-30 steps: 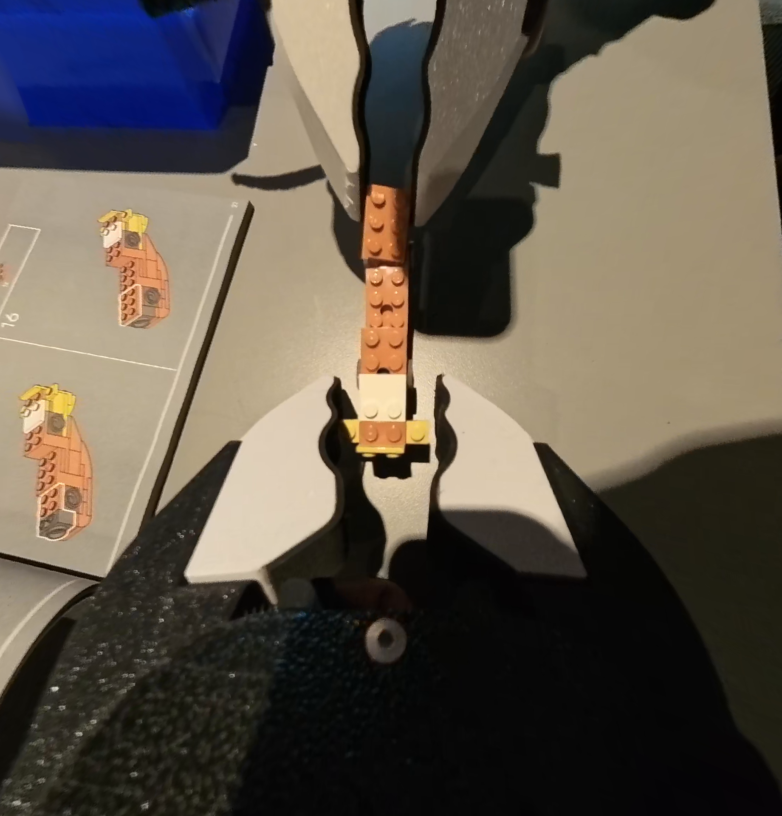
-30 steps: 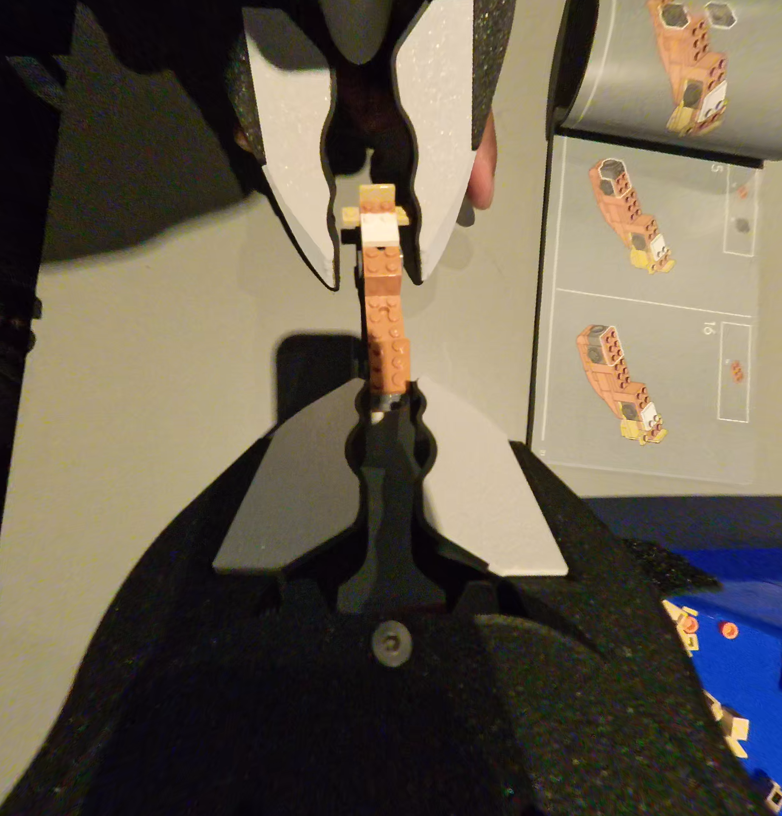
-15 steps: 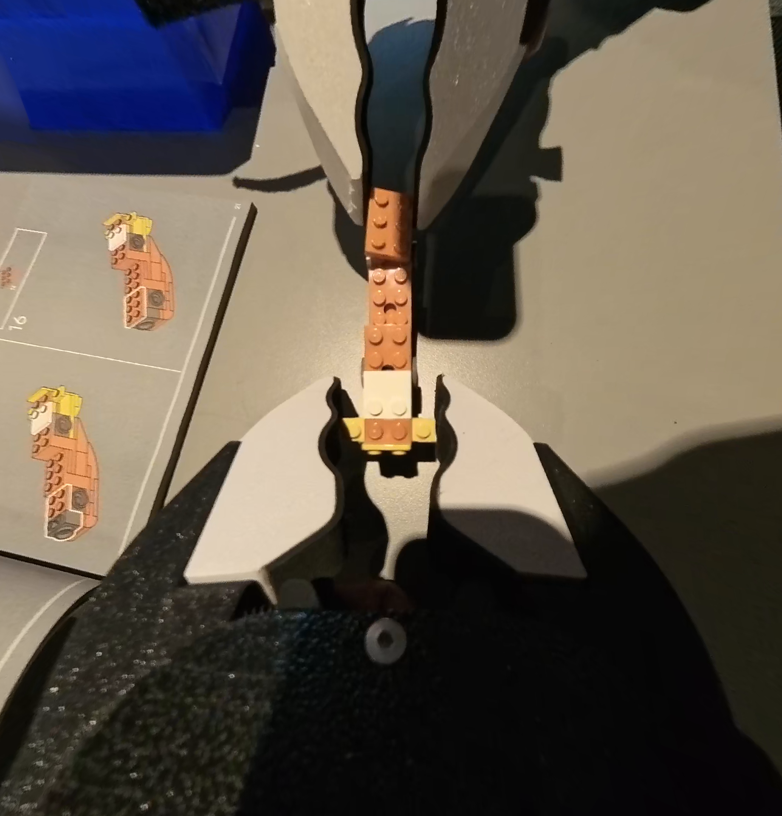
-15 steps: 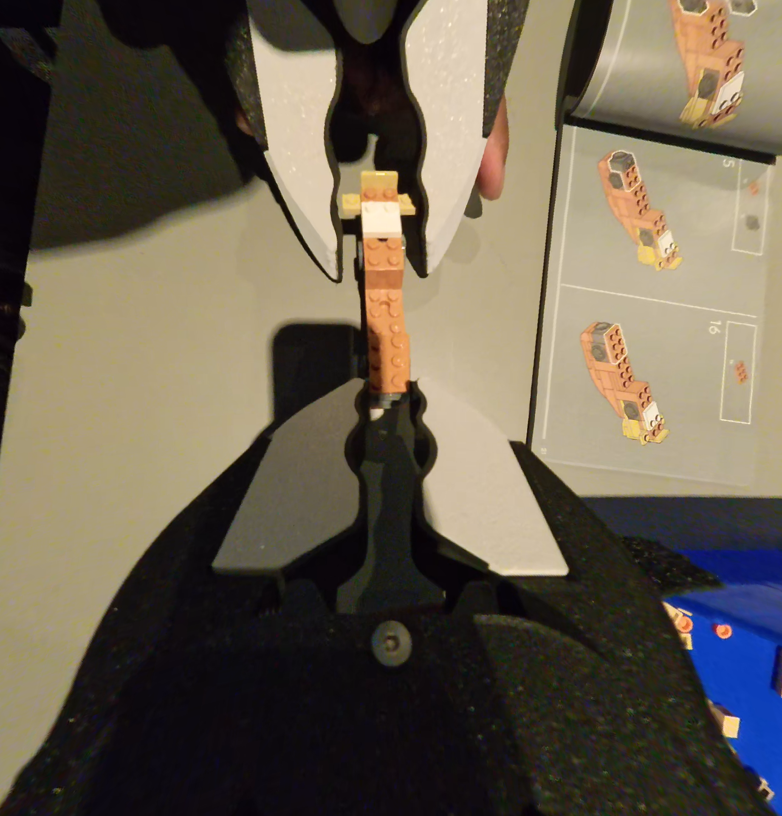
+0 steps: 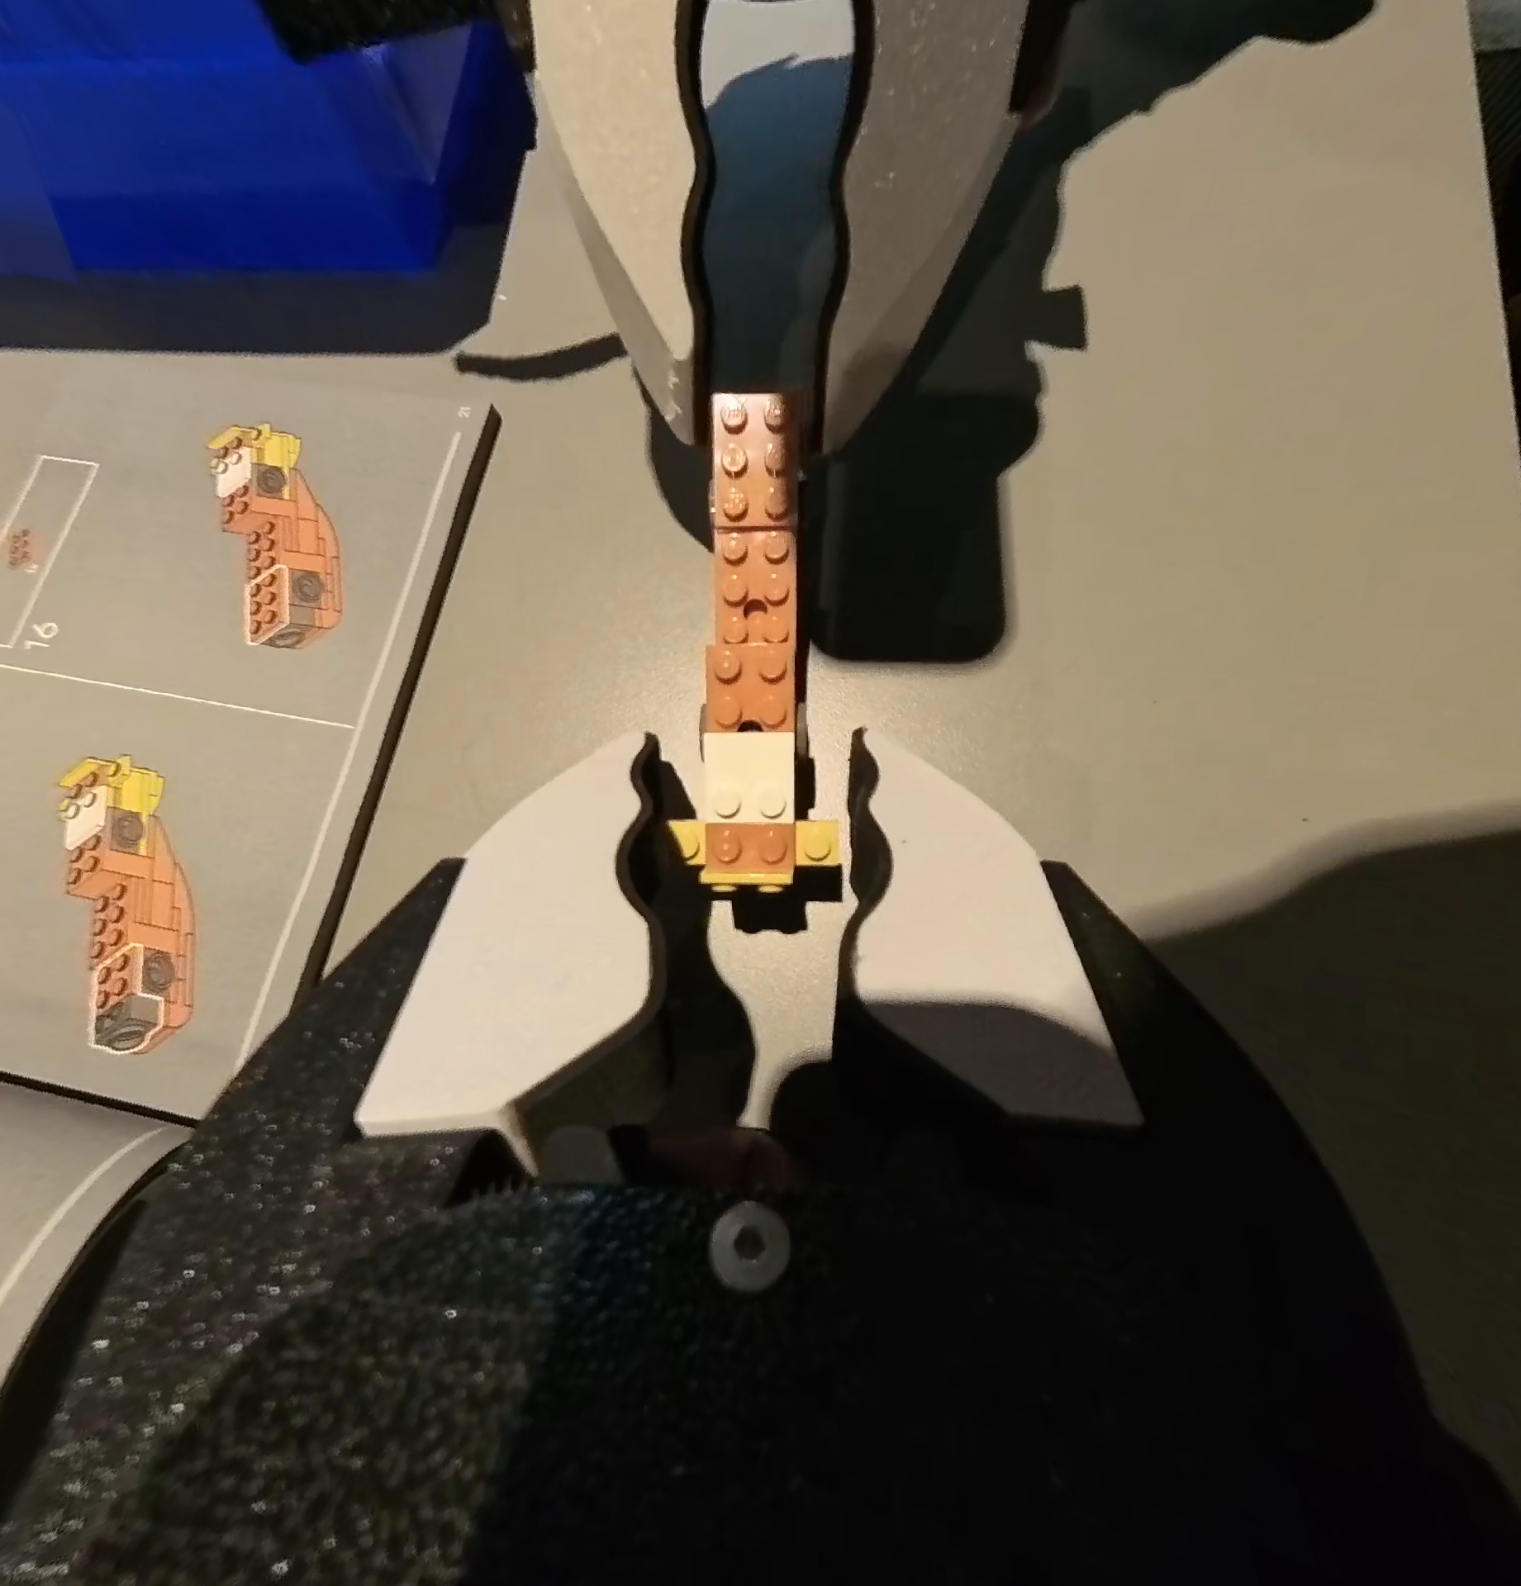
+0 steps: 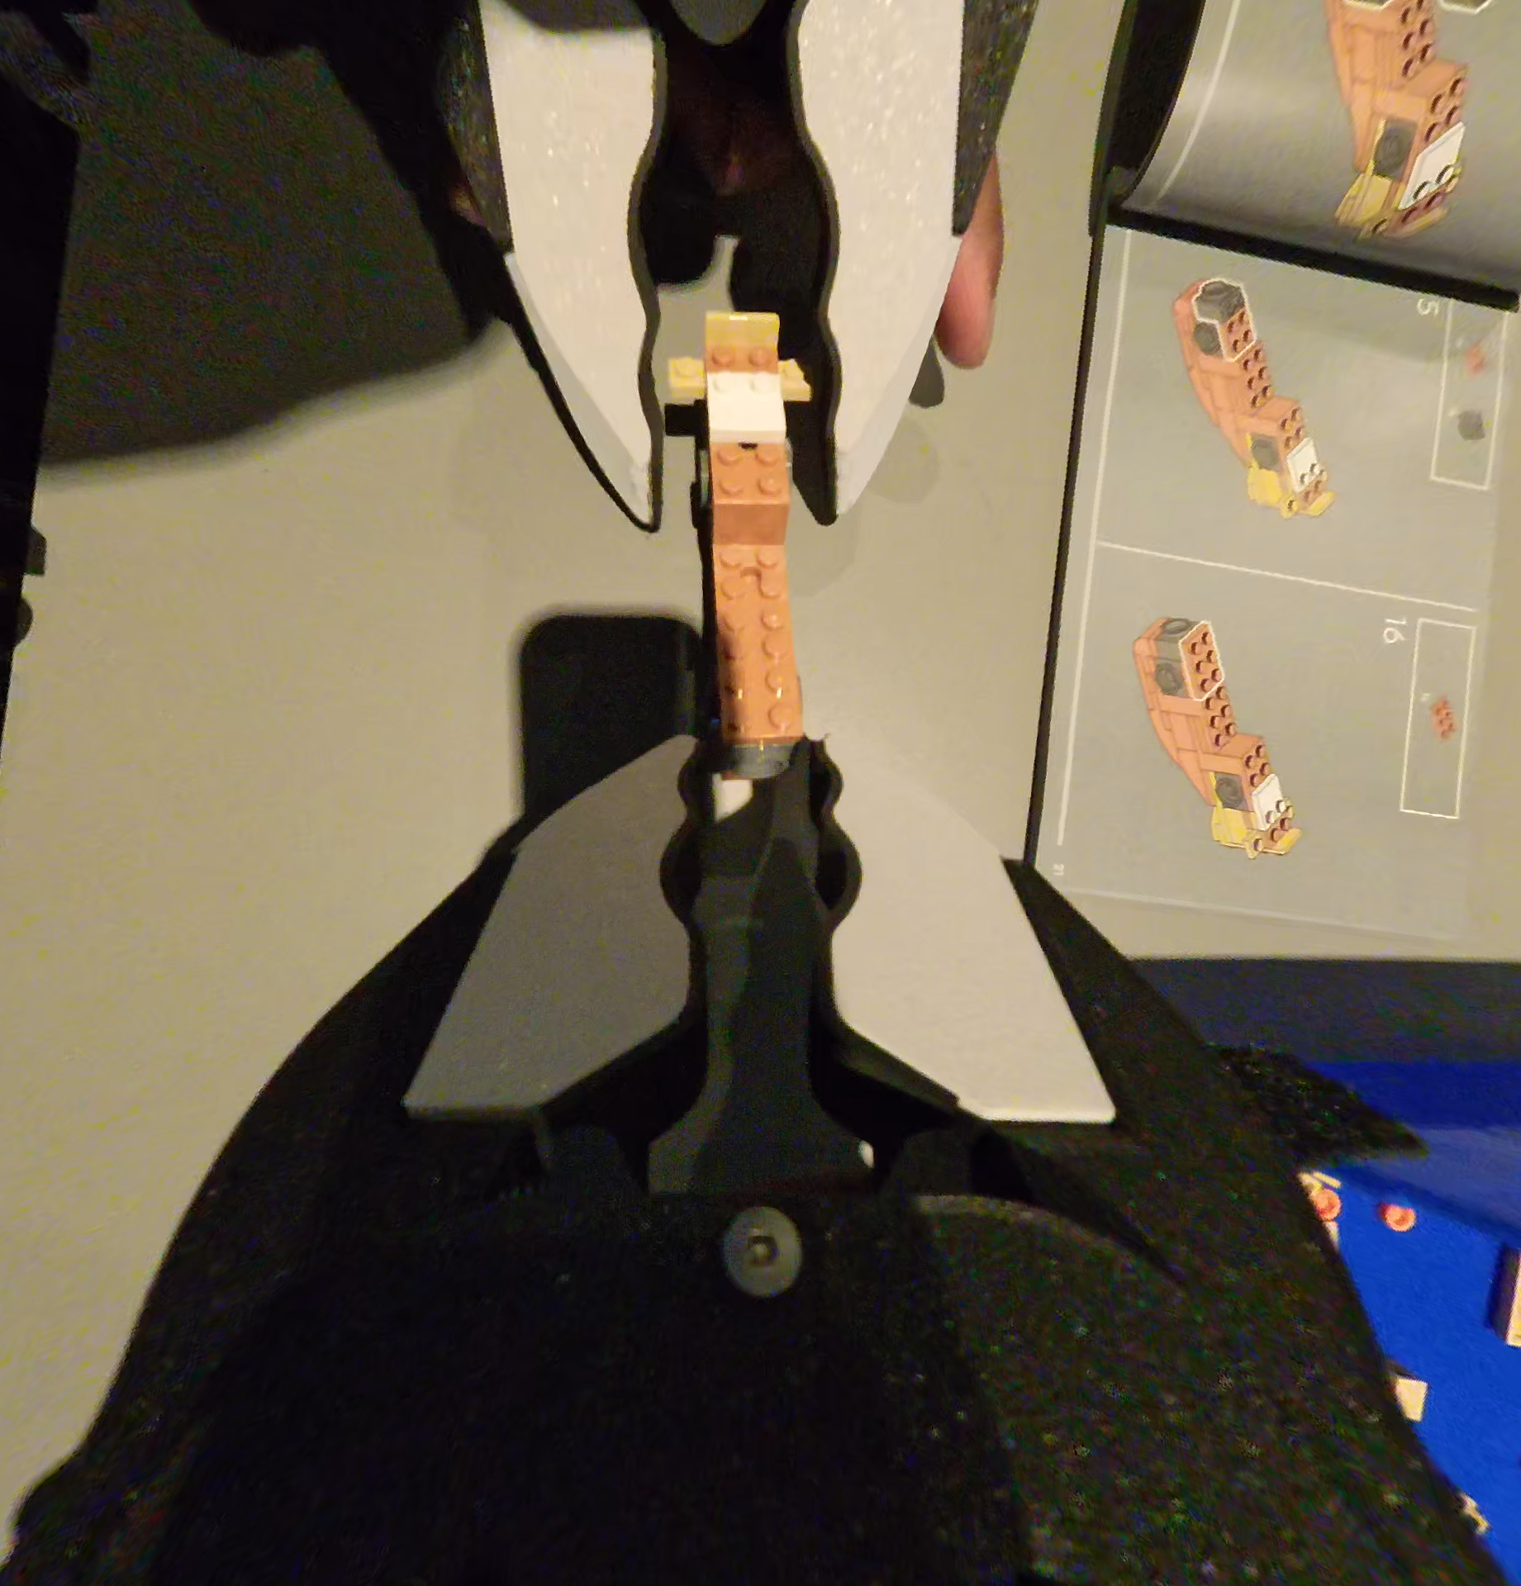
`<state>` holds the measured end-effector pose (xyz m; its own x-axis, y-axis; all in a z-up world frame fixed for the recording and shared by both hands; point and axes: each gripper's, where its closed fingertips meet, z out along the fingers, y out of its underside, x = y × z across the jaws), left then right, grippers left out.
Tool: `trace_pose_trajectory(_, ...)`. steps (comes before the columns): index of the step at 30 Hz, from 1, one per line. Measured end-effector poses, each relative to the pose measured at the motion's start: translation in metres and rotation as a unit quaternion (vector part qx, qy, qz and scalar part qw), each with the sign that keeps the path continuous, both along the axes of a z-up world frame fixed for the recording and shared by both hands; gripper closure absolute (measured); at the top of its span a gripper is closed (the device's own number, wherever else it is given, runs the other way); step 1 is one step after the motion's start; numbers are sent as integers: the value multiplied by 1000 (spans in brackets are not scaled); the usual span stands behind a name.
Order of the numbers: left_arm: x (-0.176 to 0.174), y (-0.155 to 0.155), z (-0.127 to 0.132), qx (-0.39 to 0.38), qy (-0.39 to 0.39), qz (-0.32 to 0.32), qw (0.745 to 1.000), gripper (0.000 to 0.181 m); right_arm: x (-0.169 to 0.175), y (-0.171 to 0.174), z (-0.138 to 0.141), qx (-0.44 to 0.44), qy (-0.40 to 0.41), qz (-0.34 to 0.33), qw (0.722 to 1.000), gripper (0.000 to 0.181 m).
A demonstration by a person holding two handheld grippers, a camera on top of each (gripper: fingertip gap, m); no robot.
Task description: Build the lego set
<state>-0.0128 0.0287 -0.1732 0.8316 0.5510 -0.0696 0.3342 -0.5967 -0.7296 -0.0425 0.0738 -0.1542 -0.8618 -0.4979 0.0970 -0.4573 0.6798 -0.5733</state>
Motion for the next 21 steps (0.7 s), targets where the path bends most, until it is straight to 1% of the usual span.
trace_pose_trajectory(3,0,0,0,-2,3,-1,1000,140,-1,2,0,0,-7,-10,1000,152)
trace_pose_trajectory(5,0,0,0,-8,9,-3,1000,139,-2,5,2,-3,-28,-30,999,148)
trace_pose_trajectory(8,1,0,5,-16,23,-5,1000,139,0,9,9,-17,-99,-78,992,142)
trace_pose_trajectory(11,2,1,13,-18,31,-6,999,139,2,14,14,-19,-189,-152,970,140)
trace_pose_trajectory(13,2,4,18,-7,26,-13,1000,139,3,17,13,-20,-224,-189,956,139)
trace_pose_trajectory(16,-3,7,21,11,12,-7,1000,141,4,23,8,-16,-226,-211,951,139)
trace_pose_trajectory(21,-8,7,12,-27,-4,-5,1000,144,10,26,3,-10,-229,-226,947,140)
